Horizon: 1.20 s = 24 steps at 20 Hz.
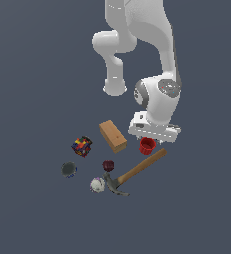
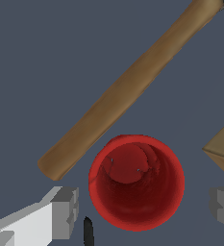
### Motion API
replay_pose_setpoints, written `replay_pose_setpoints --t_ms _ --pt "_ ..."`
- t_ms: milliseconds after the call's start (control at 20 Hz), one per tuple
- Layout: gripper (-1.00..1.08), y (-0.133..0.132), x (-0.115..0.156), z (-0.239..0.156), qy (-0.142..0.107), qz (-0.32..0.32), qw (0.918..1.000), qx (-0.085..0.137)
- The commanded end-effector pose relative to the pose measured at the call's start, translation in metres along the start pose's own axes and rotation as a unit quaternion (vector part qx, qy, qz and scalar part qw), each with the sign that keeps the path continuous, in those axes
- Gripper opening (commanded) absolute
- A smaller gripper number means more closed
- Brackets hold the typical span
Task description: Pick up a designated object from a clutter of objects.
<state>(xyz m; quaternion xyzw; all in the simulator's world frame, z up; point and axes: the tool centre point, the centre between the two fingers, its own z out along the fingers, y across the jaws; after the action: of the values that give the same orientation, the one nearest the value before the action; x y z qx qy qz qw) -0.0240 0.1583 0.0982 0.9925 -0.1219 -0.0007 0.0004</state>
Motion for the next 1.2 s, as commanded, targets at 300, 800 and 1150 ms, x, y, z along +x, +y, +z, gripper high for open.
replay_pose_setpoints --t_ms 300,800,1150 --pt "1.0 0.0 0.0 0.016 0.0 0.001 1.0 0.0" --pt "1.0 0.0 -0.001 0.051 0.001 0.001 1.0 0.0" --pt "-1.0 0.0 -0.001 0.051 0.001 0.001 1.0 0.0"
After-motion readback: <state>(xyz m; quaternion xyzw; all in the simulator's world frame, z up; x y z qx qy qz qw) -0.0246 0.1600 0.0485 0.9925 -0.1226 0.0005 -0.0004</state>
